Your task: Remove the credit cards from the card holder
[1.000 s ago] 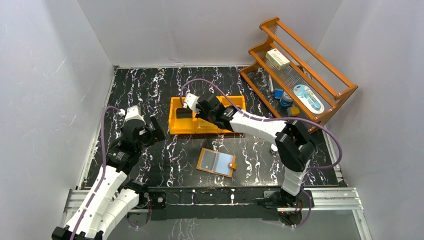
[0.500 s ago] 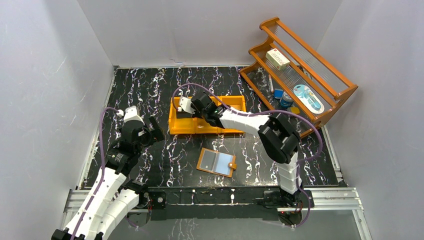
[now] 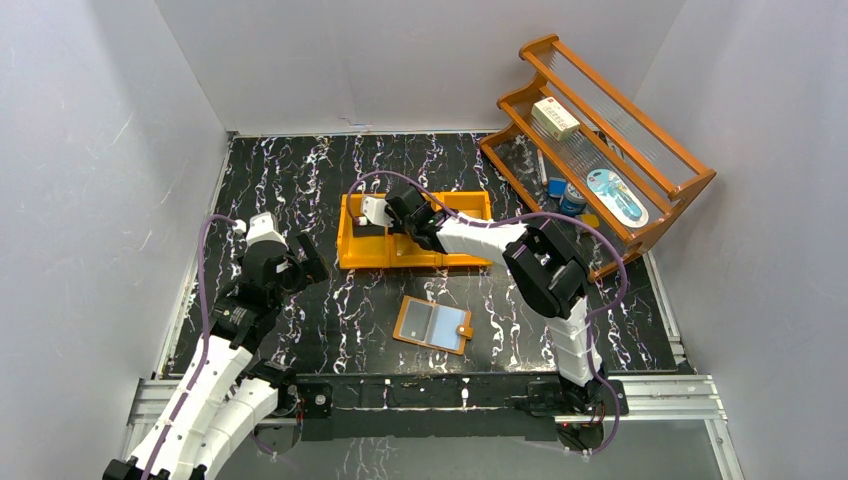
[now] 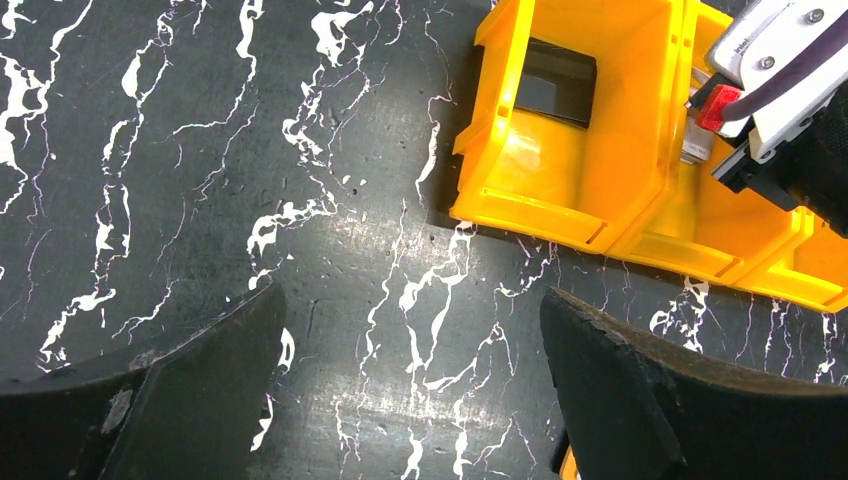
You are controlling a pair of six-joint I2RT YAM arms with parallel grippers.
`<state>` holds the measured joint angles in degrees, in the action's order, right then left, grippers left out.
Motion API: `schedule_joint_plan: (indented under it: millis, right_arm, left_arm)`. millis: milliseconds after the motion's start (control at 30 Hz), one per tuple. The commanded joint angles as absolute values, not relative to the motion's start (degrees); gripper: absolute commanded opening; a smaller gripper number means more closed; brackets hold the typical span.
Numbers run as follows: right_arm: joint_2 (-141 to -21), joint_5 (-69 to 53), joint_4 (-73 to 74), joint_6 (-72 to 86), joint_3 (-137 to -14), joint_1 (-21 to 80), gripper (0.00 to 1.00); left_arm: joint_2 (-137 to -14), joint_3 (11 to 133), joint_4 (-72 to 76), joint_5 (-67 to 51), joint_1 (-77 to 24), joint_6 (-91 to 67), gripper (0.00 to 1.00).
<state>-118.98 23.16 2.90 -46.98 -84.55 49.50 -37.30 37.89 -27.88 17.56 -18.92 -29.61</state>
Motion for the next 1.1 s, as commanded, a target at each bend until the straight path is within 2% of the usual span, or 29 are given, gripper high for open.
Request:
schedule_joint_plan:
  millis: [0, 300, 600, 933, 1067]
  right_arm:
    - [-118.1, 19.0, 1.1, -49.2, -83.7, 49.0, 0.07]
    - [-119.1, 15.9, 5.7, -49.1, -83.4, 48.8, 0.09]
    - [-117.8, 16.1, 7.0, -47.6, -82.7, 48.6, 0.41]
    - [-113.5, 17.2, 2.2, -38.5, -82.0, 48.5, 0.55]
    - [-107.7, 16.4, -0.7, -30.6, -80.9, 48.5, 0.60]
  left_arm:
    - [-36.7, 37.5, -27.6, 19.2, -18.8, -29.6, 0.98]
    - [-36.6, 37.5, -27.7, 19.4, -18.8, -29.6, 0.98]
    - [-36.7, 37.4, -27.5, 19.0, -18.8, -29.6, 0.98]
    - [-36.9, 37.3, -27.6, 19.1, -18.8, -29.5, 0.98]
    - [-37.2, 37.3, -27.6, 18.9, -18.8, -29.4, 0.98]
